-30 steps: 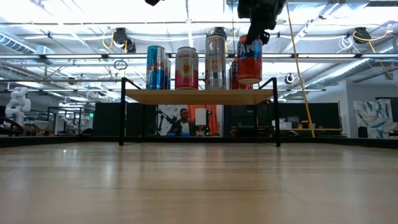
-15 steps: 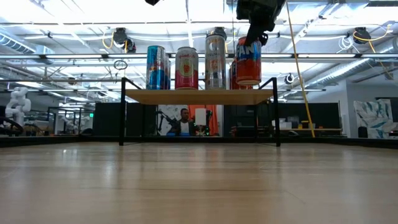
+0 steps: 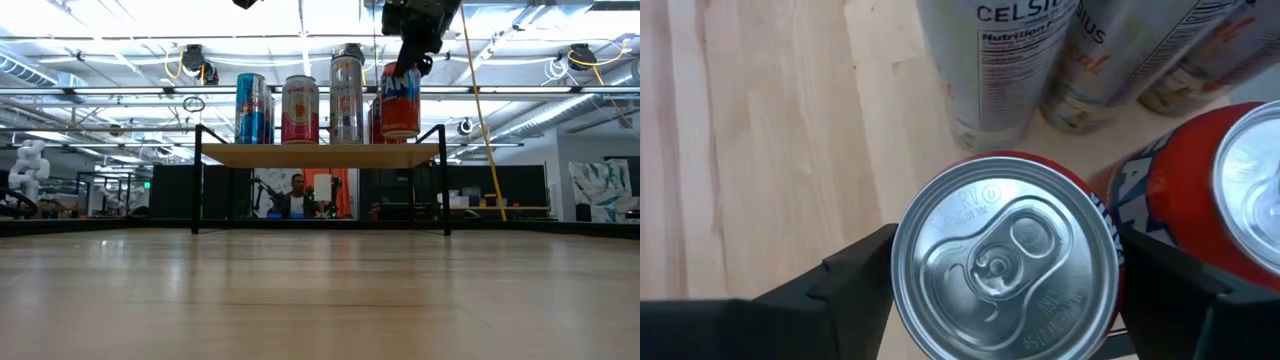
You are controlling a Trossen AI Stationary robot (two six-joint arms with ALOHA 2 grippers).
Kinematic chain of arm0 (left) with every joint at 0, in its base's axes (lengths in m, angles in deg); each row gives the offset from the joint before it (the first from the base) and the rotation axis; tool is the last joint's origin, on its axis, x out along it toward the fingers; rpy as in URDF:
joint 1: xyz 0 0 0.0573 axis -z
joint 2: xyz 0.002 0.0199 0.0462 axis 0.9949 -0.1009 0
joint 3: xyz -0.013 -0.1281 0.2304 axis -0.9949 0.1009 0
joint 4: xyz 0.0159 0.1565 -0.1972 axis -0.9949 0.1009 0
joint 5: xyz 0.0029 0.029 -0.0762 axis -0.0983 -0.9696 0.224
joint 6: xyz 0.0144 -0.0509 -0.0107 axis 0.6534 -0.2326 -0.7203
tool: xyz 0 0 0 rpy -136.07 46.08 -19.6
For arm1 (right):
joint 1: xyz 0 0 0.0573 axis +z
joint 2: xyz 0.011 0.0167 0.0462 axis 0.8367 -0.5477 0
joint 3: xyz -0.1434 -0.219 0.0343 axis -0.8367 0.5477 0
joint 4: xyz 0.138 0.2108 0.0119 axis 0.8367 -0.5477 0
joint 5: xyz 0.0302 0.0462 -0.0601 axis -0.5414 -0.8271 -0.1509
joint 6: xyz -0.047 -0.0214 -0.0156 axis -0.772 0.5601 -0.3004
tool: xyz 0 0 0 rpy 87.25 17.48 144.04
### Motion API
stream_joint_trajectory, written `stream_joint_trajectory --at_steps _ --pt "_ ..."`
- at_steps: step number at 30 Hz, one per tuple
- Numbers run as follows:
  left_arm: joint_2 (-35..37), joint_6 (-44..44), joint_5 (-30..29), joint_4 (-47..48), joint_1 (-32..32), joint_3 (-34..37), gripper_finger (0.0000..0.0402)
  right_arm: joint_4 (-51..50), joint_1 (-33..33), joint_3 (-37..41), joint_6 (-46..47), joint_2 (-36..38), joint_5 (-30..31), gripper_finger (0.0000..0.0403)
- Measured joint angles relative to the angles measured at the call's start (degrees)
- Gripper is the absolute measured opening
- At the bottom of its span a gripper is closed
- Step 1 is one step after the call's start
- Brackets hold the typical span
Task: Place canned beverage on shelf
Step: Put the red soda can aligned with the other red soda can on the shelf
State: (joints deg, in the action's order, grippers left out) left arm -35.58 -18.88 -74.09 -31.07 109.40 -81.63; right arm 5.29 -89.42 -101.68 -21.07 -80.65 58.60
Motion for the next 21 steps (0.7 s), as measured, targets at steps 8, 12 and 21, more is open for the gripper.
stream_joint_trajectory --at_steps 8,12,21 --pt "0.0 0.04 0.0 0.32 0.0 -0.01 0.04 0.0 0.0 0.0 -0.03 0.0 -0.48 0.029" --pt "0.0 0.06 0.0 0.34 -0.02 0.0 0.04 0.04 -0.02 0.0 -0.21 0.0 -1.5 0.029" --pt "0.0 0.44 0.0 0.37 0.0 0.0 0.04 0.0 -0.04 0.0 -0.54 -0.39 -1.5 0.029"
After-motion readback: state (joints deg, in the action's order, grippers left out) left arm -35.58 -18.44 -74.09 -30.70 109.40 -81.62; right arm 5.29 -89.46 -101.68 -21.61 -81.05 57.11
